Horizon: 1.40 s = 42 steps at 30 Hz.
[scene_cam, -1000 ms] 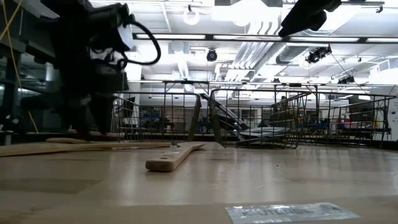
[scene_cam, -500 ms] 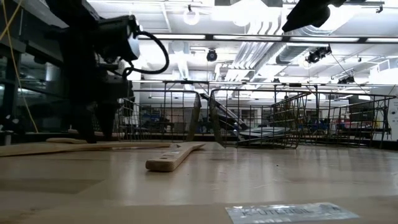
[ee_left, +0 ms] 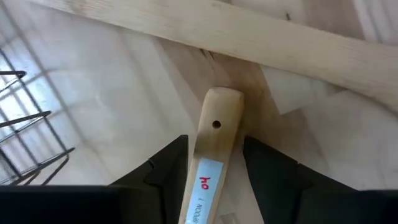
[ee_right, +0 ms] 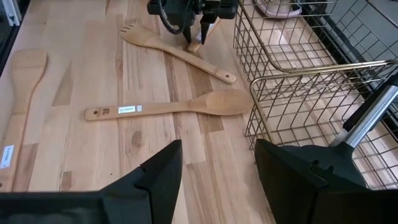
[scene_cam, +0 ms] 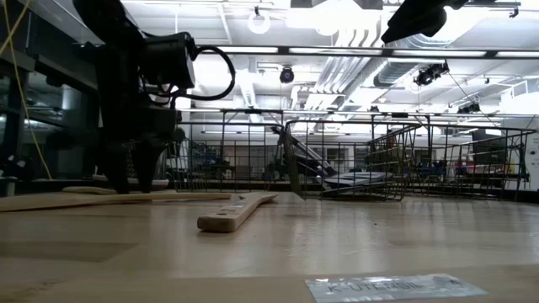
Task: Pick & Place Kitchen Items
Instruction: Put the wooden slotted turner spatula into the left mesh basket
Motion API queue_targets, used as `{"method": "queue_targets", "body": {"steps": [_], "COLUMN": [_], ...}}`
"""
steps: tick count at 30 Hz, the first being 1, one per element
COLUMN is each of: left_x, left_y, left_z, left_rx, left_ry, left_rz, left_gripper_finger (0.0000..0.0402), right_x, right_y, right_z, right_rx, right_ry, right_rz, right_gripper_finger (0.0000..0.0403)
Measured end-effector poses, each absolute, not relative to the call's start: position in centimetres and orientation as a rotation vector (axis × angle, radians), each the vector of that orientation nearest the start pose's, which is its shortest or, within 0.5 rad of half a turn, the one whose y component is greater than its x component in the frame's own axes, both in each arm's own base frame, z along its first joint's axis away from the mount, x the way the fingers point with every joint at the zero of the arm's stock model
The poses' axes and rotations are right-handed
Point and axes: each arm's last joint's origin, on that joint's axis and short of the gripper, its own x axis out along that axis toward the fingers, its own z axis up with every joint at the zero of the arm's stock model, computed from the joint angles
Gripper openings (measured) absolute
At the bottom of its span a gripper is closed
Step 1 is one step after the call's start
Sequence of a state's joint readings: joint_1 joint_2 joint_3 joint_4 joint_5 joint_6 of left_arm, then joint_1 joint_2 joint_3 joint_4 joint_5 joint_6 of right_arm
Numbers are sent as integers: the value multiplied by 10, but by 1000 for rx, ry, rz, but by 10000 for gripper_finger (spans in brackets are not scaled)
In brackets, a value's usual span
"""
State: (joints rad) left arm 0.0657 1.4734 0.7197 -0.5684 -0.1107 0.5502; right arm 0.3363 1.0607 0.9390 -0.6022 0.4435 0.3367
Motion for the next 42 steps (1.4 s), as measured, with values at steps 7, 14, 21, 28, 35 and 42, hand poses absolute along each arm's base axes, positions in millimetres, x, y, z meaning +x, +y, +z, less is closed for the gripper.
{"method": "queue_targets", "body": {"steps": [7, 14, 21, 28, 35, 42], "left_x": [236, 238, 237, 237, 238, 241], "left_y": [17, 15, 14, 14, 14, 14], "left_z": [148, 149, 148, 148, 151, 169], "left_rx": [446, 406, 386, 365, 349, 302], "left_ry": [1322, 1292, 1291, 1298, 1312, 1385], "left_rz": [-279, -327, -337, -315, -306, -297], "left_gripper_finger": [107, 73, 77, 67, 65, 0], "right_x": [204, 204, 204, 204, 204, 204], "right_y": [58, 58, 58, 58, 58, 58], "right_z": [301, 302, 302, 302, 301, 301], "right_rx": [48, 49, 50, 55, 55, 56], "right_ry": [641, 641, 641, 641, 641, 641], "right_rz": [-213, -213, -213, -214, -214, -214], "right_gripper_finger": [195, 195, 195, 195, 195, 195]}}
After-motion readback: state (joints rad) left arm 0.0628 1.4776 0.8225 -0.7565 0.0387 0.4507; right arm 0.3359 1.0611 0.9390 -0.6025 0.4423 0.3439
